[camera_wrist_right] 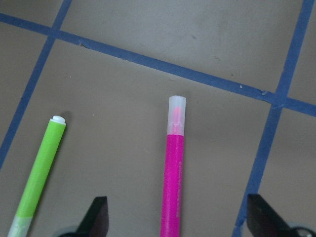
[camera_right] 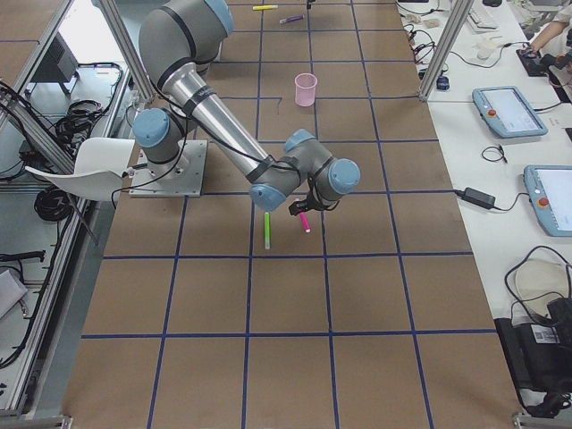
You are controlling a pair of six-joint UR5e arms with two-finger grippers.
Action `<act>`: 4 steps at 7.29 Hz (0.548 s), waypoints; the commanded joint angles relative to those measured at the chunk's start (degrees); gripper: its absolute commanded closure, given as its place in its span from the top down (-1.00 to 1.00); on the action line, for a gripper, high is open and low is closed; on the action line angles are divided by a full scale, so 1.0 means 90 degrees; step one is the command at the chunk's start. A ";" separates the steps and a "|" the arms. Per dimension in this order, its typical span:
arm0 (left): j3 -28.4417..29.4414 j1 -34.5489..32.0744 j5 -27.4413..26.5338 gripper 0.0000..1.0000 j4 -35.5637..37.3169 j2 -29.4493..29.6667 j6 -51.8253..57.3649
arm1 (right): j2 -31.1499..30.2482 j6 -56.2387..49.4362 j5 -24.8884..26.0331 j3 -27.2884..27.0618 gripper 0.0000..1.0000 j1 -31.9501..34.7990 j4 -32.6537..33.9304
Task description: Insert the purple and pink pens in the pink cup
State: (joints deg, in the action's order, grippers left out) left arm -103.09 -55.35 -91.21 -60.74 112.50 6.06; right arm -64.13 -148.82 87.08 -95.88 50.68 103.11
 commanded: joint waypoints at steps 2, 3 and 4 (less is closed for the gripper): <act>-0.0030 0.0066 -0.0051 1.00 0.0079 0.0361 0.0030 | 0.0289 0.0100 -0.0038 -0.0059 1.00 -0.0064 0.0086; -0.0039 0.0066 -0.0061 1.00 0.0069 0.0391 0.0040 | 0.0348 0.0110 -0.0057 -0.0078 1.00 -0.0074 0.0096; -0.0049 0.0066 -0.0070 0.93 0.0069 0.0430 0.0040 | 0.0358 0.0110 -0.0047 -0.0108 1.00 -0.0074 0.0241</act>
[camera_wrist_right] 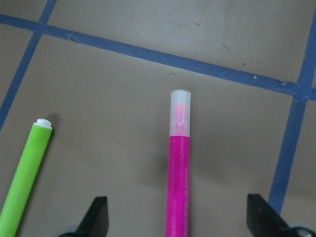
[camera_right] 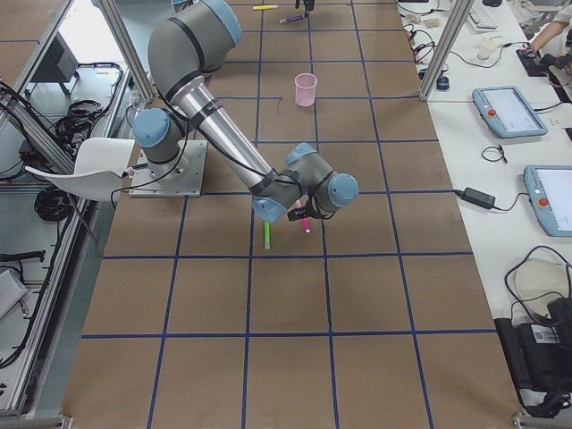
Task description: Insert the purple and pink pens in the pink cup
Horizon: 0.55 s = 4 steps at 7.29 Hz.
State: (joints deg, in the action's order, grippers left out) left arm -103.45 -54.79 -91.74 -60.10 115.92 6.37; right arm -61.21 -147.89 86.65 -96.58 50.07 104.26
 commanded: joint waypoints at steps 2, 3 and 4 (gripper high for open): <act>0.0010 0.0023 -0.0002 0.27 -0.0002 0.0089 0.0256 | 0.0024 -0.0023 0.0002 -0.0109 1.00 -0.0026 0.0884; 0.0010 0.0032 -0.0002 0.26 -0.0002 0.0099 0.0268 | 0.0024 -0.0062 -0.0018 -0.0177 1.00 -0.0084 0.0915; 0.0020 0.0033 -0.0002 0.19 -0.0002 0.0099 0.0268 | 0.0024 -0.0072 -0.0095 -0.0274 1.00 -0.0104 0.0945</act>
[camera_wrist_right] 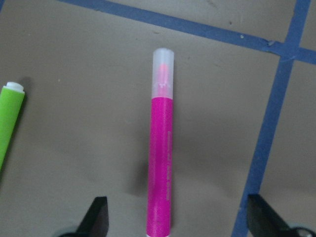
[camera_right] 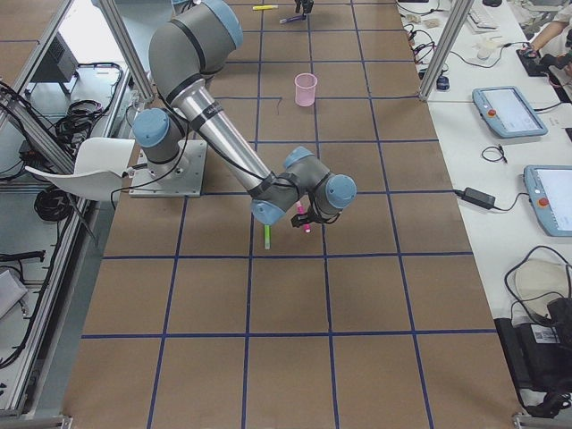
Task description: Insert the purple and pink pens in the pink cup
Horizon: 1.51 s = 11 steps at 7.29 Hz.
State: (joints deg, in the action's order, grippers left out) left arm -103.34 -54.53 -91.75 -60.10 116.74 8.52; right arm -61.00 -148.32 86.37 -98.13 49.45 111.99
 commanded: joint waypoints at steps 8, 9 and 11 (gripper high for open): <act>0.0095 -0.0005 -0.0010 -1.00 -0.0157 0.0018 -0.0165 | 0.0000 -0.0219 -0.0095 -0.0141 -0.84 -0.0065 0.0320; 0.0114 -0.0082 0.0009 -1.00 -0.0167 -0.0128 -0.0553 | -0.0048 -0.0200 -0.0133 -0.0131 -0.92 -0.0065 0.0320; 0.0357 -0.0190 0.0106 -1.00 -0.0158 -0.0509 -0.0566 | -0.0165 -0.0161 -0.0358 -0.0073 -0.97 -0.0065 0.0301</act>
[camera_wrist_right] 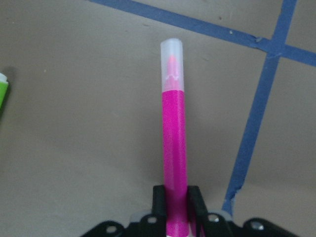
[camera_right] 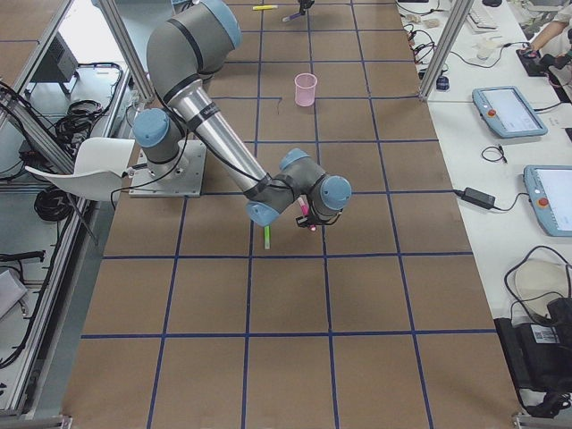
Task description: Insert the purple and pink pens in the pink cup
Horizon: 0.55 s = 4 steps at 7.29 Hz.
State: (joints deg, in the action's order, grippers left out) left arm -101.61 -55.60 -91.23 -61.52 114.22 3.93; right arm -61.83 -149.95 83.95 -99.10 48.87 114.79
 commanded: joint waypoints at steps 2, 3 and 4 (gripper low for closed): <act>0.0449 -0.0471 -0.0029 -1.00 -0.0020 -0.0589 -0.0055 | -0.0520 0.0060 -0.0254 0.0035 -1.00 0.0078 -0.0050; 0.0450 -0.0569 -0.0029 -1.00 -0.0029 -0.0727 -0.0055 | -0.0832 0.0263 -0.0352 0.0025 -1.00 0.0146 -0.0108; 0.0450 -0.0580 -0.0020 -1.00 -0.0029 -0.0796 -0.0055 | -0.1086 0.0371 -0.0353 0.0025 -1.00 0.0379 -0.0108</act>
State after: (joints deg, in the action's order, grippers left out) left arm -97.74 -60.17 -91.42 -61.74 108.23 3.43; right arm -68.47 -148.03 81.24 -98.84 50.37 114.04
